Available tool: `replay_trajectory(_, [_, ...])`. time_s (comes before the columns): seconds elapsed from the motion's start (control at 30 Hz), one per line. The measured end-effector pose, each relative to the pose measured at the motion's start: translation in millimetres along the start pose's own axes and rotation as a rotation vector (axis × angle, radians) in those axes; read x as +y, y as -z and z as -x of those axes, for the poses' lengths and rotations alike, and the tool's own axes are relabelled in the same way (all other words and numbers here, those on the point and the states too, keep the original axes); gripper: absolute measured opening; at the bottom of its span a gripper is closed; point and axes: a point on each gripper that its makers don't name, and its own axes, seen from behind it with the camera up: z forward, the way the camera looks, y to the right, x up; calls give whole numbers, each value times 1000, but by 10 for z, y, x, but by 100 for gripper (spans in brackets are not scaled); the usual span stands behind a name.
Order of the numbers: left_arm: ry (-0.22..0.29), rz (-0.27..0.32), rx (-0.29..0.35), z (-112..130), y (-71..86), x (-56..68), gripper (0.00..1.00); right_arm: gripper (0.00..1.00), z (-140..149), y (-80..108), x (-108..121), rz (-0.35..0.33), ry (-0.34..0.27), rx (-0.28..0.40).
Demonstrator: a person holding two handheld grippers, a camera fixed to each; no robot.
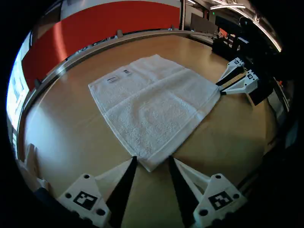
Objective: Fold towel
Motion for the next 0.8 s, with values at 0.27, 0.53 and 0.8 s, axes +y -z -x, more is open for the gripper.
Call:
replay_trajectory(0.27, [30,-25,-8,-18,-16,-67,17,18,-34,9,-87,-28,-2,-5])
replay_trajectory(0.53, [50,-16,-7,-62,66,-23,13,16,-178,86,-99,-22,-7,23])
replay_trajectory(0.8, [111,-4,28,-233,272,7,13,16,-378,252,-58,-7,-30,66])
